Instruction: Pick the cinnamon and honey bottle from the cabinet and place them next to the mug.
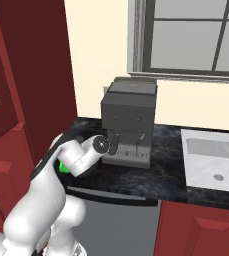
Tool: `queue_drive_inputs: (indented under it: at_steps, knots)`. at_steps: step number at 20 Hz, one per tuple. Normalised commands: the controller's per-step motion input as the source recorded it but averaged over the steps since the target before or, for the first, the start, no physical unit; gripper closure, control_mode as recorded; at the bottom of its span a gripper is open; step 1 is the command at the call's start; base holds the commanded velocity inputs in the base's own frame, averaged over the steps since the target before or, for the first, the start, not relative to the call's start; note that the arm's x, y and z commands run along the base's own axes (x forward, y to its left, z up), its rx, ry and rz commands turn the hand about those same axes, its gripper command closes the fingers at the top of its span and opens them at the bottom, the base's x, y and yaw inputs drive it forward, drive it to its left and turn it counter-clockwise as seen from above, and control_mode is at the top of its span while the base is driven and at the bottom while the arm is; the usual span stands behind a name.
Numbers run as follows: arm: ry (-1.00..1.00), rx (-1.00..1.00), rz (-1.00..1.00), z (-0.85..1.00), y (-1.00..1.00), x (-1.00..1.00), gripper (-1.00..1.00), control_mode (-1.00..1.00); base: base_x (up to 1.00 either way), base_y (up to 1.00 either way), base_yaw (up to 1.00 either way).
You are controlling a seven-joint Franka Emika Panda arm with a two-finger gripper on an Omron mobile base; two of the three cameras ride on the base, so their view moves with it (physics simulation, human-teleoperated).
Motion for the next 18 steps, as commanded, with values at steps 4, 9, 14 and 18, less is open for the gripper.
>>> queue_drive_inputs:
  at_steps: [4, 9, 14, 18]
  knots:
    - [0.0, 0.0, 0.0, -0.06, 0.09, 0.0, 1.0, -1.0, 0.0, 0.0, 0.0]
    - [0.0, 0.0, 0.0, -0.01, 0.12, 0.0, 1.0, -1.0, 0.0, 0.0, 0.0]
    - [0.0, 0.0, 0.0, -0.01, 0.02, 0.0, 1.0, -1.0, 0.0, 0.0, 0.0]
    - [0.0, 0.0, 0.0, 0.0, 0.0, 0.0, 1.0, -1.0, 0.0, 0.0, 0.0]
